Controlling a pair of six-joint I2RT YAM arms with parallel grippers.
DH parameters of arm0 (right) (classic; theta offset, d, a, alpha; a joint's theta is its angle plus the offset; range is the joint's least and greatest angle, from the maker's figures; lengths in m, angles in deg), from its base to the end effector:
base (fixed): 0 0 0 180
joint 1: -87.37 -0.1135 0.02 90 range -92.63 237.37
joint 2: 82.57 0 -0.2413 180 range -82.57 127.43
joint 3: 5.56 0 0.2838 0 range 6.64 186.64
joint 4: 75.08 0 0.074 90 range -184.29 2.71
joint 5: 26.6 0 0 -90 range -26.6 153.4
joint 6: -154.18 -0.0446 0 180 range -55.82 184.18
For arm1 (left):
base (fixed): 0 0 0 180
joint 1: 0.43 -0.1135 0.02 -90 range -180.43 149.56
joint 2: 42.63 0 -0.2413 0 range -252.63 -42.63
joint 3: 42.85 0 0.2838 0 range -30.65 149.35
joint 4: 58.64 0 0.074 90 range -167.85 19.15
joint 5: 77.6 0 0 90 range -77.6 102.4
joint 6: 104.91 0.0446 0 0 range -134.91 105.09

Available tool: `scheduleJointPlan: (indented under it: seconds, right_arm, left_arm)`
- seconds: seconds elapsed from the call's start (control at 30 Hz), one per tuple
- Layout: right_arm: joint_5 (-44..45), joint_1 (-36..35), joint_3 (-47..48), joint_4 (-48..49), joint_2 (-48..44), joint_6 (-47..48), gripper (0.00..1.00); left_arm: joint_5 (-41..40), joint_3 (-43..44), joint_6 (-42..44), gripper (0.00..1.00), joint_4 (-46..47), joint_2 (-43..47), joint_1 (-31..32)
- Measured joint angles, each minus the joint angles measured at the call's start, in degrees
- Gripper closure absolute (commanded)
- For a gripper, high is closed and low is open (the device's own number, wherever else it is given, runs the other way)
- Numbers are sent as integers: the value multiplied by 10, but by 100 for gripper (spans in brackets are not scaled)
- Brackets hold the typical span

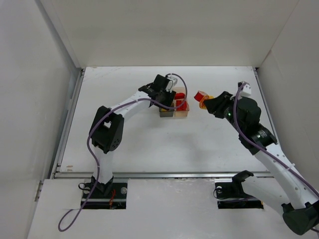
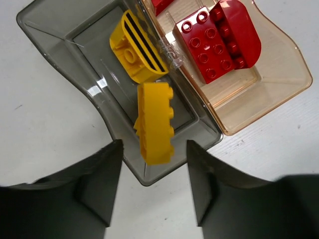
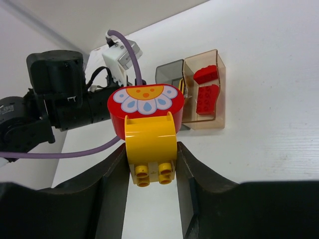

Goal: Sort the legos into containers by color

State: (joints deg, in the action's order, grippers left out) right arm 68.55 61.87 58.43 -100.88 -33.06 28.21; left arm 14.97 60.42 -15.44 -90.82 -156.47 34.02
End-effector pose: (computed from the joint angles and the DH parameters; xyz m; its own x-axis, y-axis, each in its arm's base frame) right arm 0.2312 0.1058 0.3447 -0.3486 0.4819 -0.8039 -0.1787 0.8078 0.5617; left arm 0.3976 -0.2752 0.2017 -0.5652 0.3765 -0.7340 0.5871 0.8087 -0.0372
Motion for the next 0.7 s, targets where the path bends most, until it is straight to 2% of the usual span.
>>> scheduleJointPlan:
  seconds: [0.03,0.07,0.1,0.33,0.47,0.57,0.7]
  right_arm:
    - [0,0,0,-1,1,3,100]
    - [0,0,0,-2,1,4,100]
    - [0,0,2,-5,2,6,100]
    - [0,0,5,-11,4,17,100]
    - [0,0,11,-21,3,28,100]
    - [0,0,13,-39,3,40,100]
    - [-20,0,27,-60,17,59,100]
  left_arm:
    - [0,0,-3,38,0,0,0]
    - [1,0,-7,38,0,0,1]
    - [2,0,-14,32,0,0,1]
    - [7,-1,-40,34,-8,12,1]
    - [7,-9,-33,42,-14,60,1]
    - [19,-37,35,43,6,137,4]
    - [54,-143,222,27,66,285,27]
